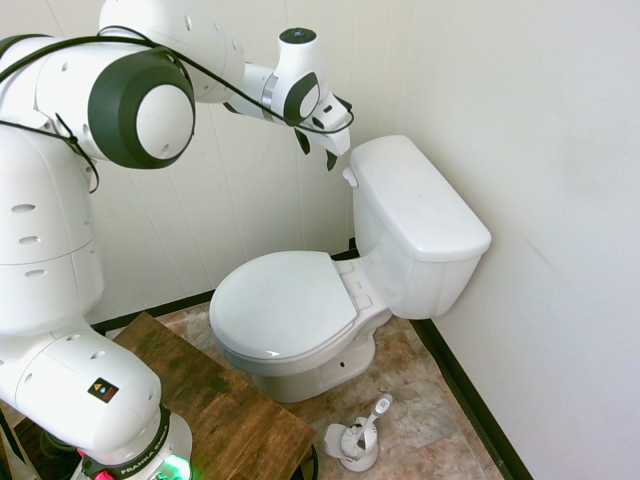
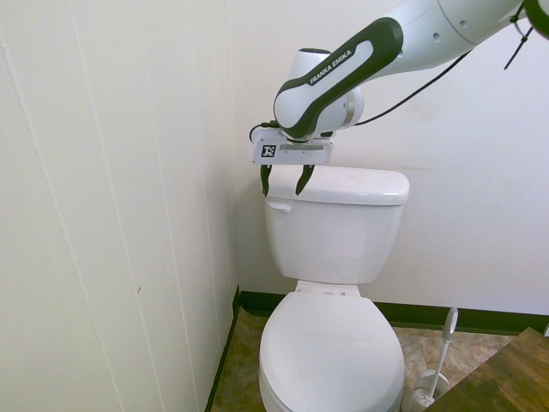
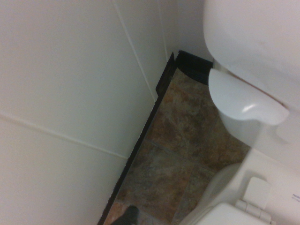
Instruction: Flush the toilet
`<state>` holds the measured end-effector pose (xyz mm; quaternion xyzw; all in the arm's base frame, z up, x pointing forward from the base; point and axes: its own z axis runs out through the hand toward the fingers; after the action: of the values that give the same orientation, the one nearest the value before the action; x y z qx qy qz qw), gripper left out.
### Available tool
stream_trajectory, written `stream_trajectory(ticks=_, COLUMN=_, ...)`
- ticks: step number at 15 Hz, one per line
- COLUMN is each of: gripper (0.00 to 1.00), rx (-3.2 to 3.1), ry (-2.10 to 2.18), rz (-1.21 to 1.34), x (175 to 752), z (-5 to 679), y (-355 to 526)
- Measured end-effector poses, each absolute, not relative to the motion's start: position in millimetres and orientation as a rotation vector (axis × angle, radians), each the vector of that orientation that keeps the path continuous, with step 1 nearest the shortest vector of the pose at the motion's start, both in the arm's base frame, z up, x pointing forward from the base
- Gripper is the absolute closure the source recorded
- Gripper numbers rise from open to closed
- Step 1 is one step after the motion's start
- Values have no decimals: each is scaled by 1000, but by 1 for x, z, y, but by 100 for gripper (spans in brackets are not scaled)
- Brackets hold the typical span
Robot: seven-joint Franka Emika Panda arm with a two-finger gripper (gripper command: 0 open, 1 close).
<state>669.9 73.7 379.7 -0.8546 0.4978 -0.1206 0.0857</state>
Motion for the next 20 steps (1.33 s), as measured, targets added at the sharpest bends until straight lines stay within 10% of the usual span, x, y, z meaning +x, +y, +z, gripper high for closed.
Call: stream_trajectory(ticks=20, gripper=100, rx=-2390, ry=1643, rz=-405, x=716, z=336, y=37)
